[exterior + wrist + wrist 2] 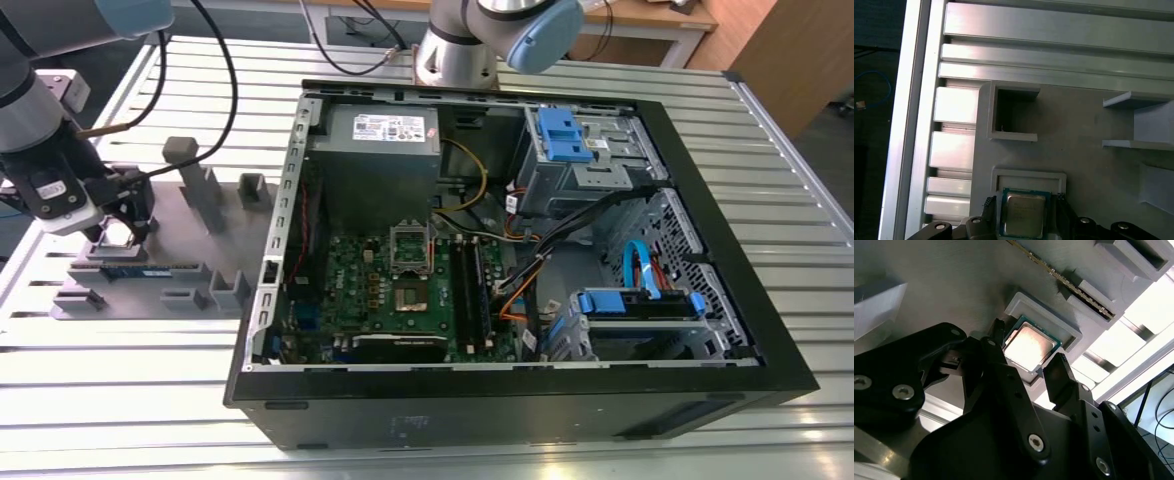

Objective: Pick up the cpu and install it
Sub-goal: 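Pick up the cpu and move it towards the insertion slot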

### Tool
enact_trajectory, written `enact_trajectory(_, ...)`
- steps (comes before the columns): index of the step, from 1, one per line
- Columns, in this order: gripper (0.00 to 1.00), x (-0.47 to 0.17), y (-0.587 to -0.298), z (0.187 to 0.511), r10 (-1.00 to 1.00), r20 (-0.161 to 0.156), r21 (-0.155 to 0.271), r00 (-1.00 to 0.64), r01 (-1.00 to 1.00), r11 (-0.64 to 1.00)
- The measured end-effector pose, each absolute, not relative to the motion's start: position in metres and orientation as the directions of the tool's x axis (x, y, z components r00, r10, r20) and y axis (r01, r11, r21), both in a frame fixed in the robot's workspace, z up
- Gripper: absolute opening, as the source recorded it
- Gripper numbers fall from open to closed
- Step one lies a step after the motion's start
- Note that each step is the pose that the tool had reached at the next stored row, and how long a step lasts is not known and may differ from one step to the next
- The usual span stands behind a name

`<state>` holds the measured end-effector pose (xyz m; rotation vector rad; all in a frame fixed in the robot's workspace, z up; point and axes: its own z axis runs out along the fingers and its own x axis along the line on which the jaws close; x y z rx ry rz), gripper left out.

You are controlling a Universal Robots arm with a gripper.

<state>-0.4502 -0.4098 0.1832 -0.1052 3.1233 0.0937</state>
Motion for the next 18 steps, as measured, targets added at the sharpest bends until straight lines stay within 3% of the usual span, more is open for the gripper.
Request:
enact_trajectory(11,0.59,-0.4502,-0.4099,0.1833,-0.067,-0.017,0.059,-0.998,-0.068,0.996)
enact_trajectory(13,0.57,-0.4502,-0.4099,0.1833,-0.067,-0.017,0.059,-0.998,-0.068,0.996)
enact_trajectory(15,0.47,-0.4502,-0.4099,0.1834,-0.067,-0.017,0.059,-0.998,-0.068,0.996)
enact_trajectory(18,0.47,-0.4502,-0.4099,0.1833,-0.067,-0.017,0.059,-0.998,-0.068,0.996)
